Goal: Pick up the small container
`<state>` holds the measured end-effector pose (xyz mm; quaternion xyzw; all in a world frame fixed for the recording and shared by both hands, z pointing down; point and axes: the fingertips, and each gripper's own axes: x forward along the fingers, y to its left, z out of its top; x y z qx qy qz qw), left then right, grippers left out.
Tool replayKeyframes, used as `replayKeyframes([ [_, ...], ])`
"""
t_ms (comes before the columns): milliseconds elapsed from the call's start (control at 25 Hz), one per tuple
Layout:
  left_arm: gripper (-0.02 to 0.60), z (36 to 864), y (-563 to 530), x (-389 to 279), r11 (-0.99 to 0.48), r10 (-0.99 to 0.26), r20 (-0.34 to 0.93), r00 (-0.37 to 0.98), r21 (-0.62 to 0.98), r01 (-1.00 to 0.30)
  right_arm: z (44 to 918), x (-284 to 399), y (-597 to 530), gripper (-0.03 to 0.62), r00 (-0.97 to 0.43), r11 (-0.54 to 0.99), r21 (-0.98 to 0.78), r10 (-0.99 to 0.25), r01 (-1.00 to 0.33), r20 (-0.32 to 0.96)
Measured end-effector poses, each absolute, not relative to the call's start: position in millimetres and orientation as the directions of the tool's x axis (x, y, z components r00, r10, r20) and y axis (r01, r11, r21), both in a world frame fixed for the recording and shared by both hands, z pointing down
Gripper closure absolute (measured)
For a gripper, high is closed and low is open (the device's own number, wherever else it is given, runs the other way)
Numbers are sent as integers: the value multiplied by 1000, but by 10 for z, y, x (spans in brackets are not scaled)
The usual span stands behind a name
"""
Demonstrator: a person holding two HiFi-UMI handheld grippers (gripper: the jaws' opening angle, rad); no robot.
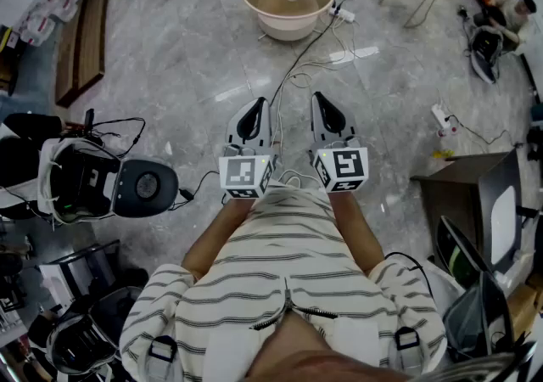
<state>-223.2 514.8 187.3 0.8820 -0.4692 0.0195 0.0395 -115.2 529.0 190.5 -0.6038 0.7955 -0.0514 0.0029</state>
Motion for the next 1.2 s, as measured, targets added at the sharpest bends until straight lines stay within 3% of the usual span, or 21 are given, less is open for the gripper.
replayKeyframes([
  [520, 581, 2001, 5350, -2017, -557, -824, 94, 559, 47, -829, 1943, -968, 5424, 588, -282, 278, -111, -959, -954, 19],
  [1200, 581, 2155, 4600, -1627, -582, -796, 126, 592, 105, -806, 2059, -588, 4804, 588, -258, 248, -137, -964, -959, 67],
])
